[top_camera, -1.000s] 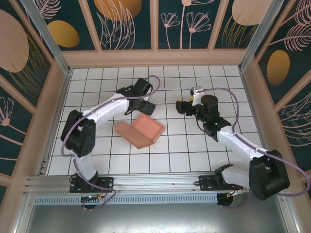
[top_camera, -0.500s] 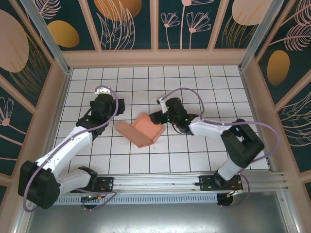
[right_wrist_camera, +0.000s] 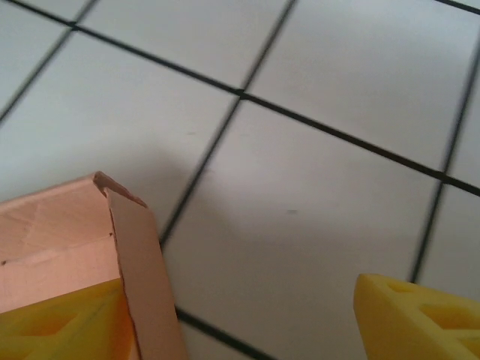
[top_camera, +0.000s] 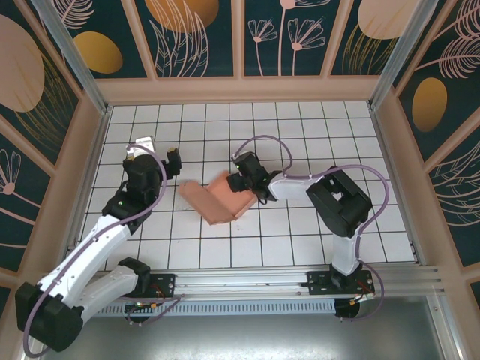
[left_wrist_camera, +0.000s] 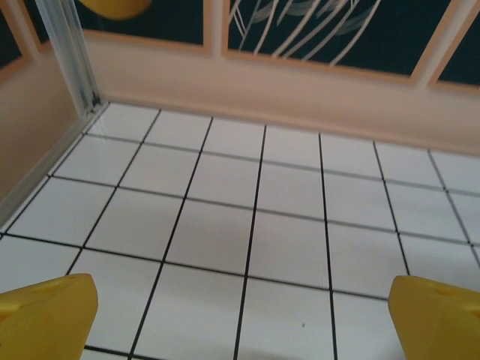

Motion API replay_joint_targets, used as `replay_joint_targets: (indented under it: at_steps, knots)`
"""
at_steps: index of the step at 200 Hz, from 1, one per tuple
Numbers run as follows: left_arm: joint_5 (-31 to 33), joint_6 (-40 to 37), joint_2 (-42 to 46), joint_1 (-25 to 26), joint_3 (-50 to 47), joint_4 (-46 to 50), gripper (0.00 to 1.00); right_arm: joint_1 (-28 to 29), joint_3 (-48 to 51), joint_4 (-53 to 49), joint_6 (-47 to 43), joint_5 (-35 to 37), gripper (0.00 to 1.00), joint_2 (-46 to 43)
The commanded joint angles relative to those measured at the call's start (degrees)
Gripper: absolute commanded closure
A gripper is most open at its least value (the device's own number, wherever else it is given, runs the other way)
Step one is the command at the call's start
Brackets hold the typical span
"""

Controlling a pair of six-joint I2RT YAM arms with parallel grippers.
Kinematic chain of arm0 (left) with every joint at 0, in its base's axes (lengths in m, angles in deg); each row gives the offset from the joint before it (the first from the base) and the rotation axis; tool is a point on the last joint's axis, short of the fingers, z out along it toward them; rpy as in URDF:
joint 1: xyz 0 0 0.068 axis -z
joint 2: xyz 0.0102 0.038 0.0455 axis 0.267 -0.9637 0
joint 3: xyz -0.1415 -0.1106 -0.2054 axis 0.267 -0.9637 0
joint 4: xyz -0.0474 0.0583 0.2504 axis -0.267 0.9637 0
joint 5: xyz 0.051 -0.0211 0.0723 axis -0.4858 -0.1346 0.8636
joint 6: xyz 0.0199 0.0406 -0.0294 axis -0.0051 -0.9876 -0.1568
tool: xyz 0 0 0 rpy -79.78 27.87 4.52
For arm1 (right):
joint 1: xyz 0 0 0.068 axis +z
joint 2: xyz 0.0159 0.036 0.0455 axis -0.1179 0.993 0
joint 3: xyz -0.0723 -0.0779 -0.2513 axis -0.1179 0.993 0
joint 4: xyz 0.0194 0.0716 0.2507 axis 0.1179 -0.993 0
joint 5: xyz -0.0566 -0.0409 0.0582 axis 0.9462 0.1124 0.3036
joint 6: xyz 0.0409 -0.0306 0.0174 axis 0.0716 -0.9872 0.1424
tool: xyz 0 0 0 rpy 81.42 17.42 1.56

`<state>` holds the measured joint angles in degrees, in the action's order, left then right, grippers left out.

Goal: Fold the paper box

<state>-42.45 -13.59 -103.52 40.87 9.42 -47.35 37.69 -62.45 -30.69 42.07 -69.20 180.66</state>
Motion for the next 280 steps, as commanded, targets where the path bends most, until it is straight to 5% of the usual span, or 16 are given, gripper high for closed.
replay_joint_targets:
  at_steps: [1, 51, 102, 155, 217, 280]
  knots:
    - [1.27, -1.58, 0.95, -0.48, -1.10, -2.74, 0.01, -3.48, 3.67, -0.77, 4.78, 3.48, 0.25, -4.52]
    - [-1.65, -1.38, -2.14, -0.47, -1.12, -4.36, 0.01, -12.10, 14.56, -0.87, 8.52, 0.07, 0.25, -15.51]
    - [-4.05, -2.37, -5.15, -0.43, -0.95, -6.42, 0.02, -20.50, 19.87, 2.12, -16.79, -26.60, 0.24, -26.49]
    - [-6.57, -3.48, -4.41, -0.46, -1.70, -6.35, 0.01, -24.75, 5.78, -15.95, -44.31, -42.19, 0.25, -17.47]
    - [-5.74, -4.28, -2.90, -0.48, -3.52, -5.59, 0.01, -23.54, -20.54, -40.48, -56.43, -39.33, 0.37, 3.69]
    - [-4.87, -4.80, -3.19, -0.43, -4.36, -5.83, 0.02, -20.55, -31.04, -44.73, -57.40, -35.75, 0.78, 13.15]
